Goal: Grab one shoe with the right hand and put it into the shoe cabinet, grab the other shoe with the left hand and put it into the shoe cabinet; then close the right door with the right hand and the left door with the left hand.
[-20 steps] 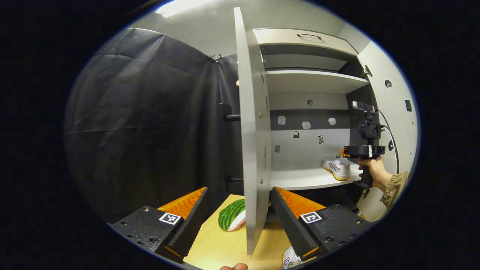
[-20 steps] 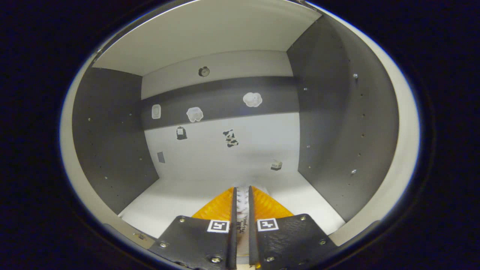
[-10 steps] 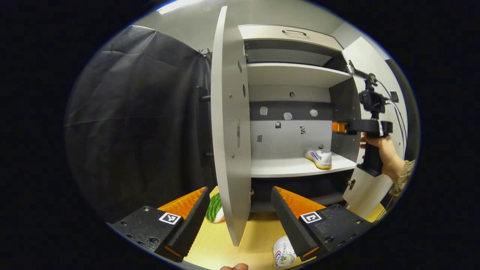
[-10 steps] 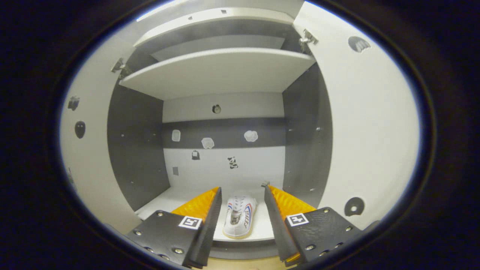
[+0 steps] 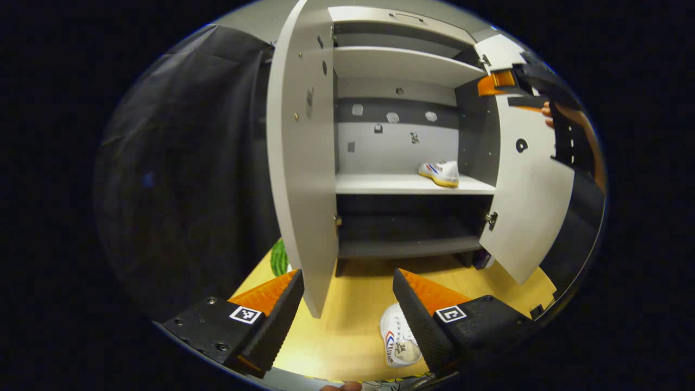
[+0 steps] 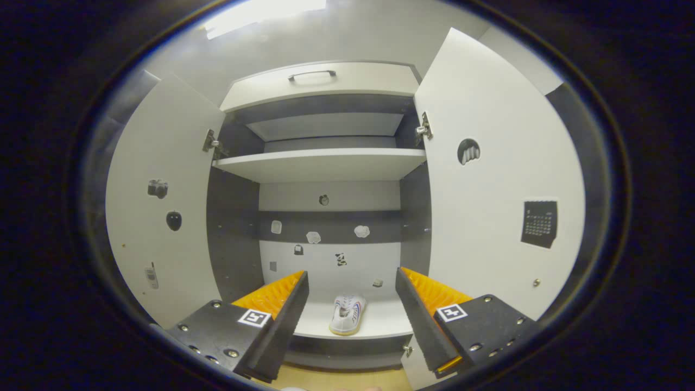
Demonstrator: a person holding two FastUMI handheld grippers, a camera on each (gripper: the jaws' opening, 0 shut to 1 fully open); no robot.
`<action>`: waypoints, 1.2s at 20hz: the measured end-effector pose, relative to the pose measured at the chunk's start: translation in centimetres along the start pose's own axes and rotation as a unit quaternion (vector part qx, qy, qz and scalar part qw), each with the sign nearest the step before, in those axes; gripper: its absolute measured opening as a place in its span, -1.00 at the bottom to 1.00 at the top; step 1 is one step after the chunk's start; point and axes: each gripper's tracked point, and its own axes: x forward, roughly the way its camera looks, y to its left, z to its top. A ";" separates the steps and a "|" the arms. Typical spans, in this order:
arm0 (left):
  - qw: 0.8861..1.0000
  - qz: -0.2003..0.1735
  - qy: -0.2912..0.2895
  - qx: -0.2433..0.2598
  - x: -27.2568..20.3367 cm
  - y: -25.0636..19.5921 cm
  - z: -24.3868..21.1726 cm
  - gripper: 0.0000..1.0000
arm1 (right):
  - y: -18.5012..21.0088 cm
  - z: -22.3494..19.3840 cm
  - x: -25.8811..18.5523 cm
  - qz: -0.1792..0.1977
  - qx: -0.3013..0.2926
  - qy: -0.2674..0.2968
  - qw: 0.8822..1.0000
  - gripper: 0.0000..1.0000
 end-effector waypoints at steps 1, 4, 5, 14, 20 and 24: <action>1.000 -0.014 0.019 0.001 0.7 -0.7 -1.5 1.00 | -0.2 0.3 -0.9 -0.002 -0.003 -0.003 1.000 0.90; 0.994 -0.051 0.096 0.002 3.6 -3.4 -7.1 1.00 | -0.4 1.0 -3.5 -0.006 -0.015 -0.010 1.000 0.89; 0.991 -0.062 0.119 0.002 4.5 -4.2 -9.1 1.00 | -0.6 1.2 -4.1 -0.008 -0.018 -0.011 1.000 0.89; 0.952 -0.111 0.285 -0.016 9.5 -7.6 -22.5 0.61 | -4.2 2.4 -8.3 -0.049 -0.021 -0.011 0.999 0.90; 0.936 -0.119 0.329 -0.035 9.9 -8.0 -25.7 0.42 | -6.0 2.8 -9.1 -0.069 -0.022 -0.011 0.997 0.90; 0.927 -0.120 0.348 -0.076 9.6 -8.1 -26.2 -0.05 | -6.6 2.6 -9.1 -0.077 -0.015 -0.010 0.997 0.90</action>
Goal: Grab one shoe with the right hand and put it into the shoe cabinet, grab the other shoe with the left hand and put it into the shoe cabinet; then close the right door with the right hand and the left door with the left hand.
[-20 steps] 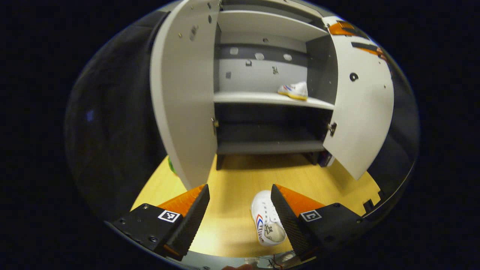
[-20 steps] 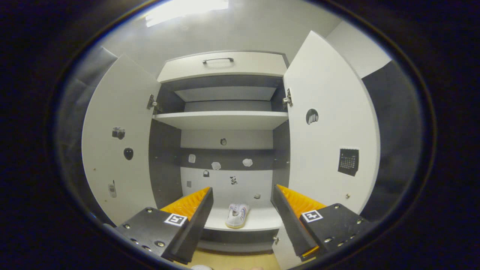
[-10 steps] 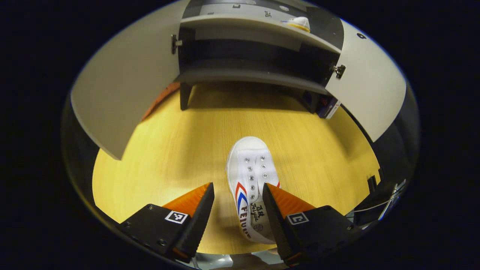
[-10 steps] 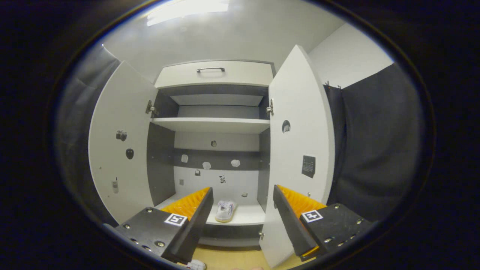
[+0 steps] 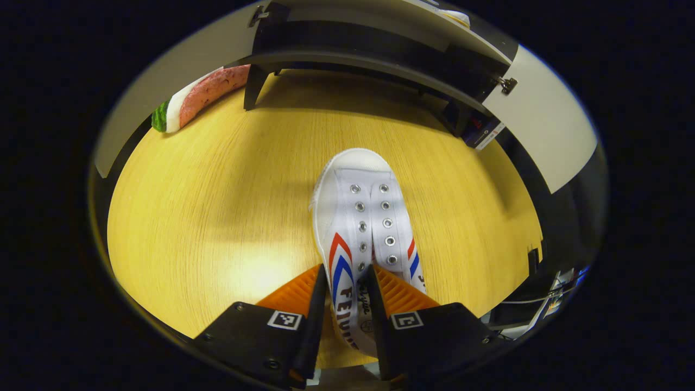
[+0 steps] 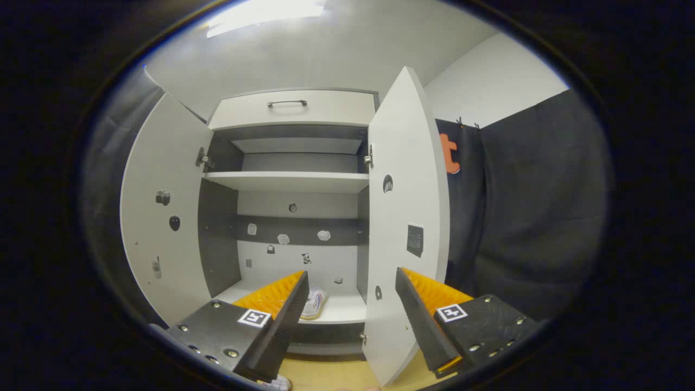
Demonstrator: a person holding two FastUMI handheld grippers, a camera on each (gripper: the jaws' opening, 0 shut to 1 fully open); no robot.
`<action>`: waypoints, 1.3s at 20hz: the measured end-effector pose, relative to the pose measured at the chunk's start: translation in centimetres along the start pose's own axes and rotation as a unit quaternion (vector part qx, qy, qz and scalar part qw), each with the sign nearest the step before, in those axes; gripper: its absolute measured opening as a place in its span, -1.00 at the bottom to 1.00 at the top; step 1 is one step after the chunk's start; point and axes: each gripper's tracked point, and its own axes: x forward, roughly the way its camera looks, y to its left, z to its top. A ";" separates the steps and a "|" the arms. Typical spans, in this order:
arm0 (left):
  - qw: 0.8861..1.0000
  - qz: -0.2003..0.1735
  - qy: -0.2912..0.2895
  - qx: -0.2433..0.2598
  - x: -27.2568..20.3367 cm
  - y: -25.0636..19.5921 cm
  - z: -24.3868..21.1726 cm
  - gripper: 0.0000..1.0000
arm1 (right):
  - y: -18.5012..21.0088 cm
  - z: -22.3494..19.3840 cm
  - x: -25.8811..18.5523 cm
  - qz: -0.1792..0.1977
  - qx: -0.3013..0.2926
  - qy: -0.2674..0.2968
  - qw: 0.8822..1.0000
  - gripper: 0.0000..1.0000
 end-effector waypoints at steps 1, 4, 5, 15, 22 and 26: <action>1.000 0.000 -0.006 -0.019 0.0 0.2 0.3 -0.27 | -0.1 -0.1 0.0 -0.001 -0.002 0.000 1.000 0.90; 0.999 0.001 -0.023 -0.030 -0.1 0.4 0.5 -0.77 | -0.3 -0.1 0.1 -0.002 -0.005 0.000 1.000 0.90; 0.999 0.000 -0.032 -0.019 -0.4 0.6 0.9 -0.92 | -0.4 0.0 0.1 -0.001 -0.003 0.000 1.000 0.90; 0.981 -0.003 -0.165 0.098 -10.8 -0.8 10.0 -0.96 | -2.4 -0.3 0.0 -0.009 0.008 0.003 1.000 0.90; 0.943 -0.031 -0.312 0.114 -23.7 -2.6 23.2 -0.97 | -3.6 1.2 -0.9 -0.011 0.029 -0.019 0.999 0.90; 0.924 -0.034 -0.365 0.110 -27.5 -2.6 29.4 -0.97 | -4.0 1.9 -1.3 -0.016 0.042 -0.029 0.999 0.90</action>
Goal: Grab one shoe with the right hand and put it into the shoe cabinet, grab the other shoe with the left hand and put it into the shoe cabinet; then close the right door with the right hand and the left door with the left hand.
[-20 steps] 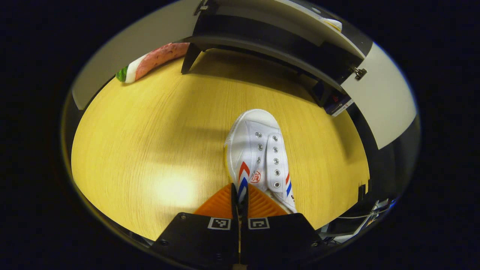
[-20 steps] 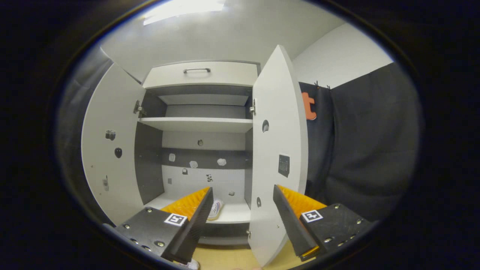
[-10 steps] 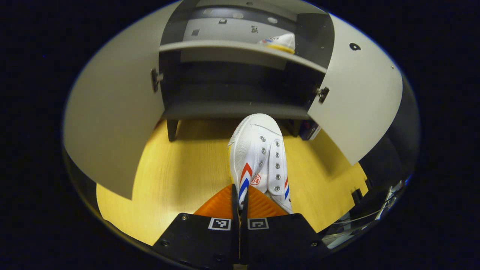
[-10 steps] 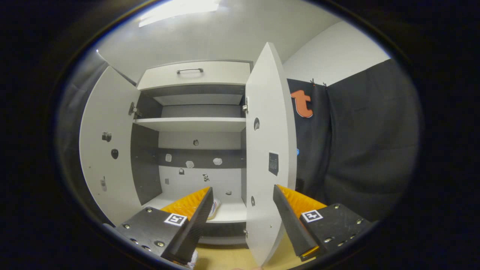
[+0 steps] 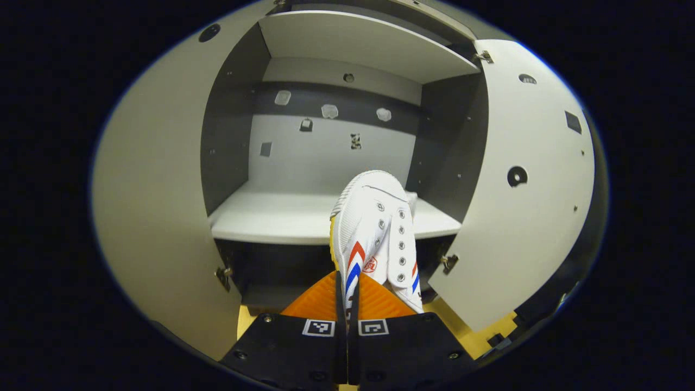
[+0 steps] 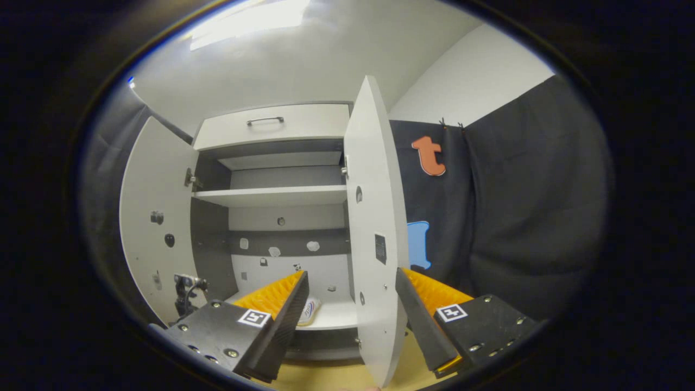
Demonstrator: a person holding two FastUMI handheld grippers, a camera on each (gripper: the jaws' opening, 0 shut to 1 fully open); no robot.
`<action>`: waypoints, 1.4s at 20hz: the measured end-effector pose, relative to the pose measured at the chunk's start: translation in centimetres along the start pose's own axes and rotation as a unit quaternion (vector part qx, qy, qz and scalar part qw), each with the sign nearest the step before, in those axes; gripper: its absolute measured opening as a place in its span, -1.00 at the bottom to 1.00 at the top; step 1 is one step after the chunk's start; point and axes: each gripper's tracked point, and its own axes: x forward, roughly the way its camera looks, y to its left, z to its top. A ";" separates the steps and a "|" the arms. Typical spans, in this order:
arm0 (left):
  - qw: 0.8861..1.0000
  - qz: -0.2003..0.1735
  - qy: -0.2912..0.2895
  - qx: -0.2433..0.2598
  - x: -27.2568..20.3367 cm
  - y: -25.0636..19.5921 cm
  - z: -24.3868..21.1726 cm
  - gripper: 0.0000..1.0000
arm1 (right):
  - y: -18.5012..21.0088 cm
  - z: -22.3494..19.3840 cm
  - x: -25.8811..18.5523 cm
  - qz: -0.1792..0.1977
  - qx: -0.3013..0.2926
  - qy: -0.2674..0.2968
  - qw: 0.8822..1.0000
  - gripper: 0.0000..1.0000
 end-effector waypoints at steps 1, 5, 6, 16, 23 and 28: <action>1.000 0.005 -0.008 -0.003 1.2 0.4 1.4 -0.97 | -0.2 0.2 -0.1 -0.004 0.001 -0.003 1.000 0.90; 0.999 0.024 -0.030 -0.005 6.6 2.4 5.8 -0.98 | -1.3 0.6 -0.2 -0.021 0.007 -0.008 1.000 0.90; 0.999 0.030 -0.033 -0.005 7.6 2.9 6.7 -0.96 | -1.5 0.6 -0.2 -0.025 0.009 -0.008 1.000 0.90; 0.999 0.048 0.012 -0.012 15.4 5.5 6.0 -0.98 | -3.6 -0.2 -1.4 -0.052 0.002 0.005 0.999 0.91; 0.997 0.069 0.002 -0.022 15.3 6.5 6.9 -0.65 | -4.8 -0.8 -2.2 -0.062 -0.007 0.009 0.998 0.90; 0.998 0.056 0.002 -0.001 12.1 5.2 7.3 -0.29 | -7.1 -1.5 -2.0 -0.071 -0.013 0.012 0.997 0.90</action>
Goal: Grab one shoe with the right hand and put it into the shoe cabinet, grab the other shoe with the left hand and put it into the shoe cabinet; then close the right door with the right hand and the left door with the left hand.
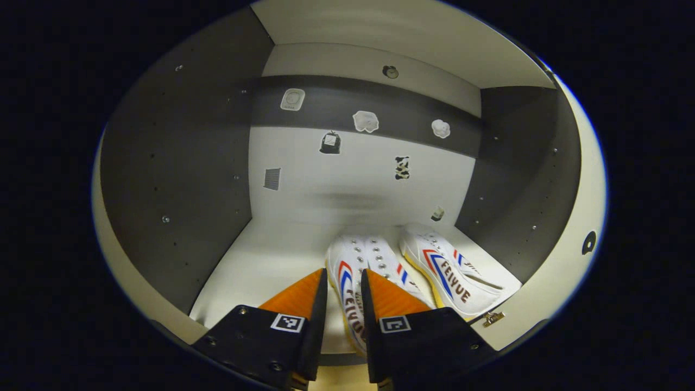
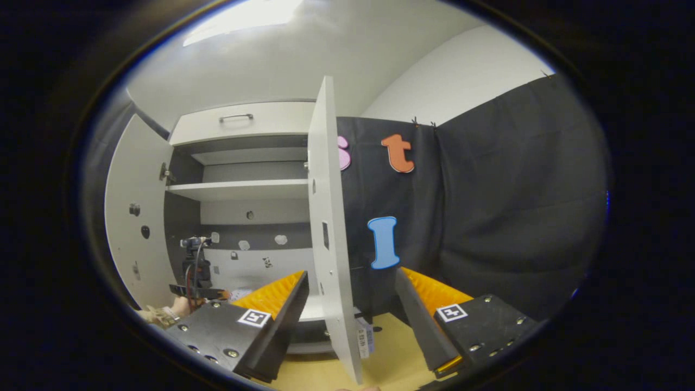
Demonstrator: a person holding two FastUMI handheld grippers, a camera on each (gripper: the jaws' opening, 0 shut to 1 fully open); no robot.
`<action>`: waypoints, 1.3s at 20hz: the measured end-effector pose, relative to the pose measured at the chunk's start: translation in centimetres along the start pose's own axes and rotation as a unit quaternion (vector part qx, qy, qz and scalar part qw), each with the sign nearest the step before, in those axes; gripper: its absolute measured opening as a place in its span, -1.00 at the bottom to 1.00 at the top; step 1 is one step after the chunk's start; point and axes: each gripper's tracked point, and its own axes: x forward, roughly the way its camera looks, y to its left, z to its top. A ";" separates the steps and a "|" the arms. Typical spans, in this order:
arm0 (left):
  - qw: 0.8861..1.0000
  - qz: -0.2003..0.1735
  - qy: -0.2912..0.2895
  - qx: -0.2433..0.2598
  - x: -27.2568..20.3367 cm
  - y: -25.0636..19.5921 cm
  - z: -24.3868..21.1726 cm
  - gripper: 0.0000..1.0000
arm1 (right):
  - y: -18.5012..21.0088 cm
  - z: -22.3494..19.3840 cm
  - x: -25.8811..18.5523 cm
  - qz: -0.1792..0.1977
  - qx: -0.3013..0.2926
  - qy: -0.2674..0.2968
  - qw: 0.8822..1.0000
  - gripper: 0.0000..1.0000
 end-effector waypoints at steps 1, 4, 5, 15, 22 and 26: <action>1.000 -0.004 -0.008 0.004 -1.0 -0.6 0.3 -0.29 | -0.6 -0.1 0.1 -0.001 0.000 0.002 1.000 0.90; 0.999 -0.018 -0.032 0.008 -4.8 -2.7 1.6 -0.29 | -2.4 -0.5 0.7 0.003 0.001 0.007 1.000 0.90; 0.999 -0.021 -0.043 0.008 -6.2 -3.4 2.2 -0.29 | -3.0 -0.7 1.1 0.006 0.000 0.010 1.000 0.90; 0.990 -0.009 -0.135 0.032 -20.8 -7.7 6.7 0.94 | -4.6 -4.8 5.3 0.070 0.004 0.062 0.996 0.90; 0.984 0.057 -0.160 0.060 -26.9 -4.9 6.9 0.93 | -3.4 -5.8 5.8 0.110 -0.001 0.077 0.991 0.91; 0.982 0.073 -0.160 0.061 -29.2 -4.3 6.4 0.93 | -2.4 -5.6 5.5 0.123 -0.019 0.073 0.990 0.91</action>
